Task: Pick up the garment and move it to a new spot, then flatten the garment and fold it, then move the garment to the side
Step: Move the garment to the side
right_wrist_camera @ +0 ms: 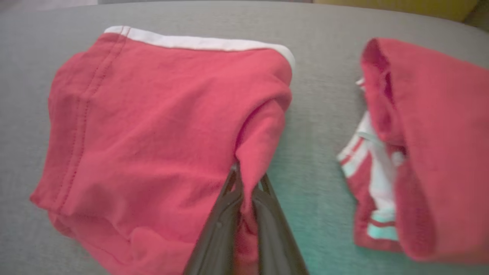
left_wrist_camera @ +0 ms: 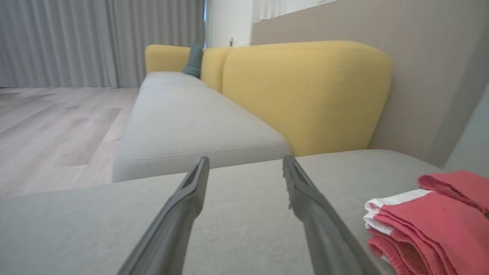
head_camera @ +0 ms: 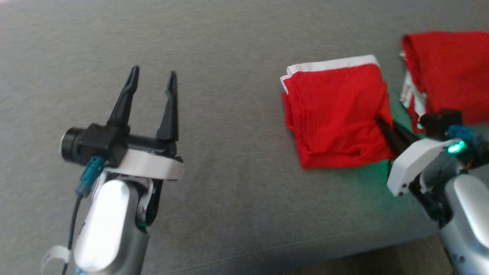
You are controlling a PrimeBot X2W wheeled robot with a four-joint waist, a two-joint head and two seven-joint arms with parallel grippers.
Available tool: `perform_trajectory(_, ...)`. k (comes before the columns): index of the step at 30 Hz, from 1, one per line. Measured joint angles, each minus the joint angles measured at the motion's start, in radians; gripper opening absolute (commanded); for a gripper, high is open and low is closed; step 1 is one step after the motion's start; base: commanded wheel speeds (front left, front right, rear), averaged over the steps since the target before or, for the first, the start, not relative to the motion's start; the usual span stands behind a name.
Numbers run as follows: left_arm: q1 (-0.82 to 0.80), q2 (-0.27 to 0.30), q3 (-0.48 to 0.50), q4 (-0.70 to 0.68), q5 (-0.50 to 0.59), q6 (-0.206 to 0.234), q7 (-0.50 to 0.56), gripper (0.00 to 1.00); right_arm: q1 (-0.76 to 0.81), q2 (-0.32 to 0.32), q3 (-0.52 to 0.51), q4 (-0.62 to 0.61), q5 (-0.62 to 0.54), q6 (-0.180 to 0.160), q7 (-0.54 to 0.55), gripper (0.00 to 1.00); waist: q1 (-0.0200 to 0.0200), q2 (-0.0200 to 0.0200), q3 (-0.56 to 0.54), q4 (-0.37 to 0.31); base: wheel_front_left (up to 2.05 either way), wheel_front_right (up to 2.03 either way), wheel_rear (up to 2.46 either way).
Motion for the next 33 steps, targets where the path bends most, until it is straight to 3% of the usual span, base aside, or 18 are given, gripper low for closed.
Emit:
perform_trajectory(4, -0.038, -0.002, -0.026, 0.006, 0.010, -0.009, -0.004, 1.00, -0.065, -0.034, -0.009, 0.005, 0.006, 0.000, -0.022, 0.00, 0.0000, 0.0000, 0.025, -0.068, 0.00, 0.00, 0.00)
perform_trajectory(13, -0.059, 0.019, -0.030, 0.023, 0.027, -0.017, -0.004, 1.00, -0.215, -0.123, -0.176, 0.097, 0.013, 0.000, -0.091, 0.00, 0.0001, 0.0000, 0.114, -0.138, 0.00, 0.00, 0.00)
perform_trajectory(17, -0.095, 0.027, -0.046, 0.022, 0.031, -0.023, -0.004, 1.00, -0.237, -0.128, -0.266, 0.160, 0.006, 0.000, -0.115, 0.00, 0.0001, 0.0000, 0.154, -0.148, 0.00, 0.00, 0.00)
perform_trajectory(22, -0.121, 0.031, -0.055, 0.016, 0.038, -0.027, -0.004, 1.00, -0.265, -0.127, -0.306, 0.221, -0.001, 0.000, -0.179, 0.00, 0.0001, 0.0000, 0.199, -0.153, 0.00, 0.00, 0.00)
perform_trajectory(31, -0.168, 0.041, -0.078, -0.005, 0.051, -0.036, 0.006, 1.00, -0.341, -0.081, -0.439, 0.363, -0.114, 0.000, -0.292, 0.00, 0.0001, 0.0000, 0.266, -0.149, 0.00, 0.00, 0.00)
perform_trajectory(32, -0.169, 0.043, -0.081, -0.005, 0.051, -0.036, 0.006, 1.00, -0.345, -0.073, -0.446, 0.377, -0.124, 0.000, -0.303, 0.05, 0.0001, 0.0000, 0.271, -0.149, 0.00, 0.00, 0.00)
perform_trajectory(33, -0.169, 0.044, -0.083, -0.005, 0.051, -0.036, 0.006, 1.00, -0.350, -0.064, -0.451, 0.390, -0.132, 0.000, -0.312, 0.37, 0.0002, 0.0000, 0.275, -0.148, 0.00, 0.00, 0.00)
